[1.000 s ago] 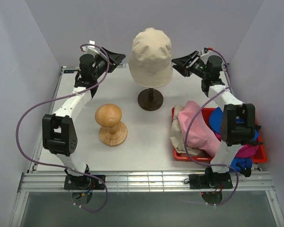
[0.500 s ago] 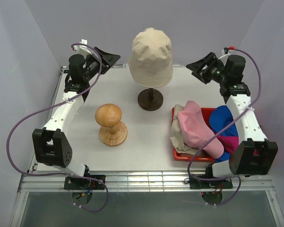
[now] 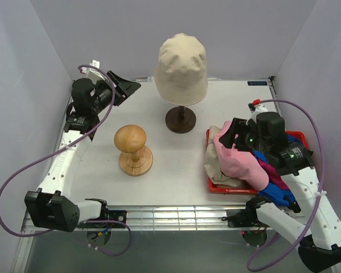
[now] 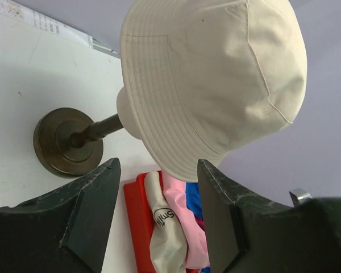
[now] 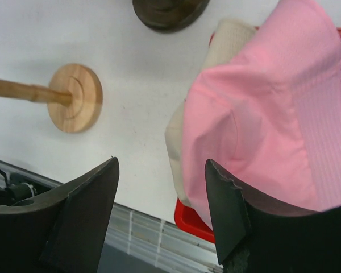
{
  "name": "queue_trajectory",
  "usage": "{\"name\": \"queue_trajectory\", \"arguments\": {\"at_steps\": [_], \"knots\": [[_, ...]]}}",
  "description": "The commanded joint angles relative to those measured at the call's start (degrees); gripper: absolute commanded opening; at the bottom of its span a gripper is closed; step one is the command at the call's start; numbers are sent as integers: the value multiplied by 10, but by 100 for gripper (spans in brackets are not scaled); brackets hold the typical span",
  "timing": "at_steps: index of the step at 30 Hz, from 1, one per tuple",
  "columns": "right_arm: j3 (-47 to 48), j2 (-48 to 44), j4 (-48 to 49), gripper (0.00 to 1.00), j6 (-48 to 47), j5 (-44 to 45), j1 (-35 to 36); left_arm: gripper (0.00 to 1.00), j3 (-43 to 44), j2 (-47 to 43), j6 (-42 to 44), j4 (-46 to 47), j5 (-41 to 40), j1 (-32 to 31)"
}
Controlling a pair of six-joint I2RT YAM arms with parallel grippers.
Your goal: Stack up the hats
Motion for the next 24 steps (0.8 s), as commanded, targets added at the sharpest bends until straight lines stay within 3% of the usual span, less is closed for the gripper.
{"name": "queue_trajectory", "arguments": {"at_steps": [1, 8, 24], "knots": [[-26, -12, -64, 67, 5, 104, 58, 66, -2, -48, 11, -31, 10, 1], [-13, 5, -117, 66, 29, 245, 171, 67, -16, -77, 14, -53, 5, 1], [-33, 87, -105, 66, 12, 299, 239, 66, -30, -76, 15, -60, 3, 0]]}}
